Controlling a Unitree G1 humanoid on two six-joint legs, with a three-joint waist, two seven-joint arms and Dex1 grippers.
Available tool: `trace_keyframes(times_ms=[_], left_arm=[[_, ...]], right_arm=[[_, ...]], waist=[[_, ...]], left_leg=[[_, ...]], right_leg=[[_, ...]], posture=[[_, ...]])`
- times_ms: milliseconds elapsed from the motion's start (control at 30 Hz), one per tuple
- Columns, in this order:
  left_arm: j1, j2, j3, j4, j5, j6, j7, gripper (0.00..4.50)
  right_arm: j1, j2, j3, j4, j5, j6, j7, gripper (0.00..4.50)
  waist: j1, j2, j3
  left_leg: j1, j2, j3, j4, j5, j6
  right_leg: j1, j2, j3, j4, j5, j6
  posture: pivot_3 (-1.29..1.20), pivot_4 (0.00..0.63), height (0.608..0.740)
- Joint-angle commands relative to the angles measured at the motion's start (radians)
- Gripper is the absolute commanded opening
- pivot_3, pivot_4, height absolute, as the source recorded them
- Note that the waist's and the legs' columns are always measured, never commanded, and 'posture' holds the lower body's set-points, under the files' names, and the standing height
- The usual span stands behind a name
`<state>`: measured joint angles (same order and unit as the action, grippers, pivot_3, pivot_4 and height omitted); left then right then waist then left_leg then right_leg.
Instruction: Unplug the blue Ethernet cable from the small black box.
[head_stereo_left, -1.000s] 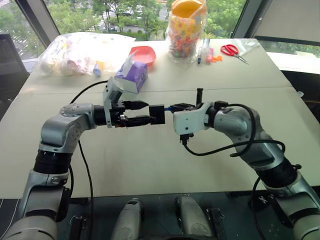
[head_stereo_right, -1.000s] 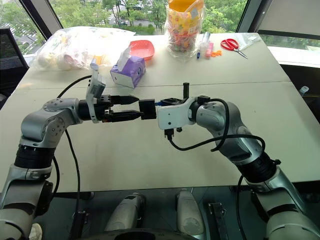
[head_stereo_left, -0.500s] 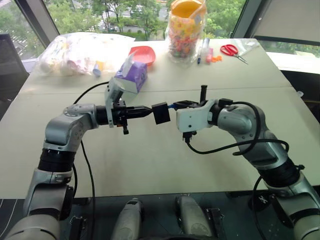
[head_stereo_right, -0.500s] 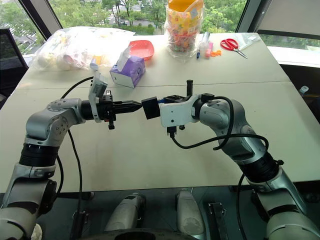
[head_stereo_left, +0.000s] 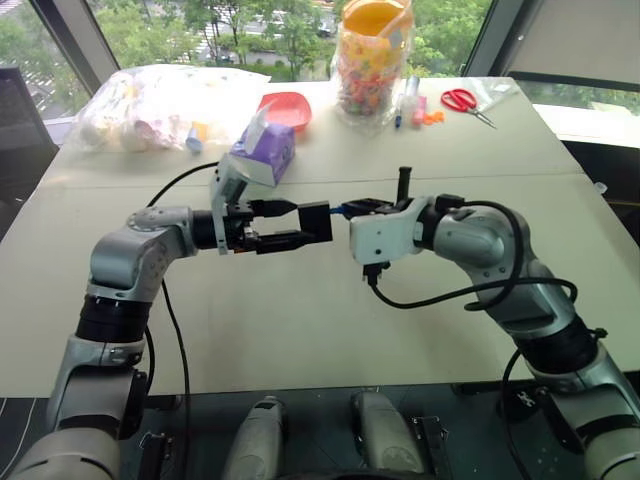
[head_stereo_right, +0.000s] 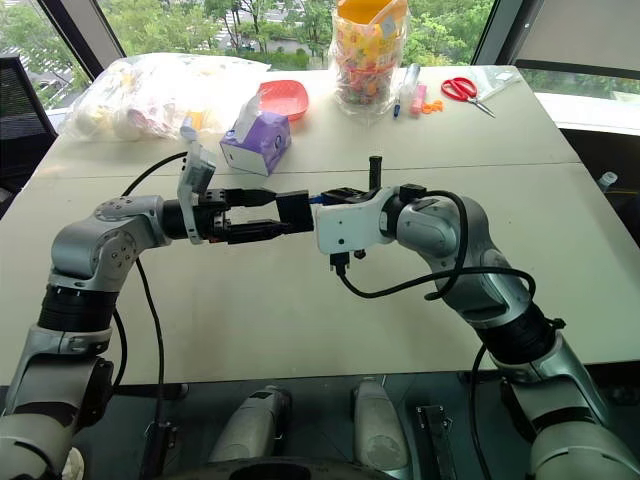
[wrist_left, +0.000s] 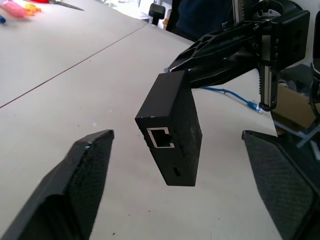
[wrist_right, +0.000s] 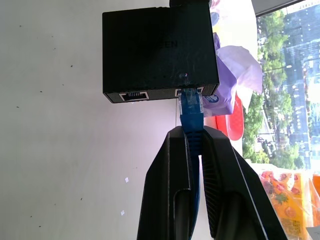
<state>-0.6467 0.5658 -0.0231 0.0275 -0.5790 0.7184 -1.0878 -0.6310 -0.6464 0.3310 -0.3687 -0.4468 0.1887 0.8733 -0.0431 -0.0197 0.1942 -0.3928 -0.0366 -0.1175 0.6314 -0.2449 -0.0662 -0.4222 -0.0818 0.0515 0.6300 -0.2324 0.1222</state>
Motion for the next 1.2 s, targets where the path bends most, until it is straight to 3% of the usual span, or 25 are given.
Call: trace_keyframes(times_ms=[33, 233, 467, 533, 667, 733, 867, 1033, 1200], left_arm=[[-0.019, 0.002, 0.013, -0.024, -0.015, 0.000, -0.004, 4.41], [-0.042, -0.052, 0.009, 0.019, -0.016, -0.008, 0.008, 4.41], [-0.061, -0.087, 0.005, 0.062, -0.003, -0.021, 0.002, 1.24], [-0.062, -0.091, 0.005, 0.066, -0.001, -0.022, -0.001, 0.52], [-0.065, -0.096, 0.003, 0.073, 0.004, -0.027, -0.004, 0.53], [-0.064, -0.086, -0.007, 0.075, 0.019, -0.037, -0.012, 0.53], [-0.068, -0.069, -0.008, 0.079, 0.017, -0.034, -0.037, 0.53], [-0.068, -0.025, -0.016, 0.062, 0.003, -0.006, -0.095, 0.53], [-0.060, 0.022, -0.029, 0.027, -0.021, 0.031, -0.167, 0.53]], right_arm=[[-0.030, 0.007, -0.025, -0.047, 0.011, -0.003, 0.004, 0.00], [-0.033, 0.020, -0.015, -0.078, 0.017, 0.009, 0.017, 0.00], [-0.024, 0.027, -0.013, -0.108, 0.030, 0.025, 0.039, 0.00], [-0.025, 0.025, -0.015, -0.107, 0.029, 0.026, 0.039, 0.00], [-0.030, 0.020, -0.024, -0.099, 0.032, 0.029, 0.040, 0.00], [-0.024, 0.061, -0.056, -0.117, 0.106, 0.163, 0.071, 0.00], [-0.035, 0.161, -0.166, -0.205, 0.356, 0.609, 0.174, 1.69], [-0.102, 0.231, -0.329, -0.205, 0.621, 1.070, 0.205, 4.35], [-0.160, 0.275, -0.435, -0.133, 0.766, 1.300, 0.158, 4.47]], waist=[[0.000, 0.000, 0.000], [0.001, 0.000, 0.000], [0.001, 0.000, 0.000], [0.000, 0.000, 0.000], [0.001, 0.000, 0.000], [0.001, 0.000, 0.000], [-0.001, 0.000, 0.000], [0.001, 0.000, 0.000], [0.000, 0.000, 0.000]], left_leg=[[0.000, 0.000, 0.000, 0.000, 0.000, 0.000], [0.000, 0.000, 0.000, 0.000, 0.000, 0.000], [0.000, 0.000, 0.000, 0.000, 0.000, 0.000], [0.000, 0.000, 0.000, 0.000, 0.000, 0.000], [0.000, 0.000, 0.000, 0.000, 0.000, 0.000], [0.000, 0.000, 0.000, 0.000, 0.000, 0.000], [0.000, 0.000, -0.001, 0.000, 0.000, 0.000], [0.000, 0.000, -0.001, 0.000, 0.000, 0.000], [0.000, 0.000, -0.001, 0.000, 0.000, 0.000]], right_leg=[[0.000, 0.000, 0.000, 0.000, 0.000, 0.000], [0.000, 0.000, 0.000, 0.000, 0.000, 0.000], [0.000, 0.000, 0.000, 0.000, 0.000, 0.000], [0.000, 0.000, 0.000, 0.000, 0.000, 0.000], [0.000, 0.000, 0.000, 0.000, 0.000, 0.000], [0.000, 0.000, 0.000, 0.000, 0.000, 0.000], [0.000, 0.000, 0.000, 0.000, 0.000, 0.000], [0.000, 0.000, 0.000, 0.001, 0.000, 0.000], [0.000, 0.000, 0.000, 0.001, 0.000, 0.000]], posture=[[0.00, 0.150, 0.740], [0.00, 0.150, 0.740], [0.00, 0.150, 0.740], [0.00, 0.150, 0.740], [0.00, 0.150, 0.740], [0.00, 0.150, 0.740], [0.00, 0.150, 0.740], [0.00, 0.150, 0.740], [0.00, 0.150, 0.740]])
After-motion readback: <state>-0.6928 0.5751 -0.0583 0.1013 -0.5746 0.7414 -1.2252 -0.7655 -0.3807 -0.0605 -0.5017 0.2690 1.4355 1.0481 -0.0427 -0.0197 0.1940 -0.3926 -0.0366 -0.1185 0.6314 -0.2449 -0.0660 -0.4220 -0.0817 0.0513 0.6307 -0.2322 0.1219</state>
